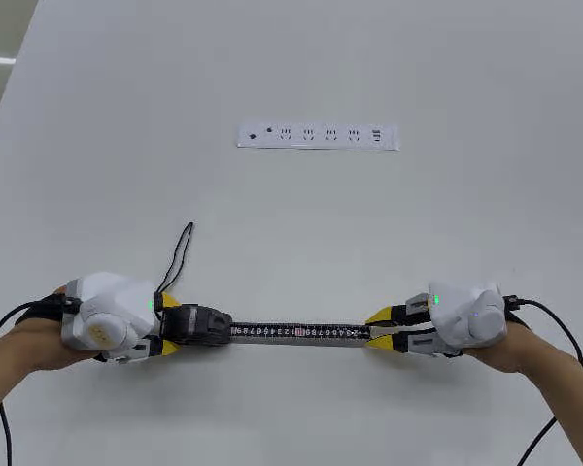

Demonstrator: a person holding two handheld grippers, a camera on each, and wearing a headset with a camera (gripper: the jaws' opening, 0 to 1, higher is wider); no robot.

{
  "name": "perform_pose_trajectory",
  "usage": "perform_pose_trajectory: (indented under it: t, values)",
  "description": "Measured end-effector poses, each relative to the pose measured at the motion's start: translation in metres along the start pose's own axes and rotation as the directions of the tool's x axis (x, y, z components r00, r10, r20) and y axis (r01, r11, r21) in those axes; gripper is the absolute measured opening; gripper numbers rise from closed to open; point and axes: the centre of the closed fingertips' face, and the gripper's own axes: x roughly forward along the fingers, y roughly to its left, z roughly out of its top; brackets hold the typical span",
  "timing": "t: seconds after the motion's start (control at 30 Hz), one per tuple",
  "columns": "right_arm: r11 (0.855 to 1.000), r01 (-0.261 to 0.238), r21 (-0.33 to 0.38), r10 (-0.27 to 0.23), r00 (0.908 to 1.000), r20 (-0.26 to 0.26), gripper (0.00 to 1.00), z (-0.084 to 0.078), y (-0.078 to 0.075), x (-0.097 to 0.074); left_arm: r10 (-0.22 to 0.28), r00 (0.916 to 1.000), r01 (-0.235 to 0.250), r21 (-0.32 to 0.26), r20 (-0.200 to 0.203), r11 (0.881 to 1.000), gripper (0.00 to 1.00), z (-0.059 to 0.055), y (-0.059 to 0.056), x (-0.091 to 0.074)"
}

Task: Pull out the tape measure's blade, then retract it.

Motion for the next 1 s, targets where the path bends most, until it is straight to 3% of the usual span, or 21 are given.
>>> perform_pose_trajectory:
  t: [1.0]
  values:
    - [1.0,0.0,-0.001,0.0,0.9999,-0.016,0.09,-0.011,-0.002,-0.016,-0.003,1.0,0.003,-0.001,-0.002,1.0,0.26,0.0,-0.001,-0.001]
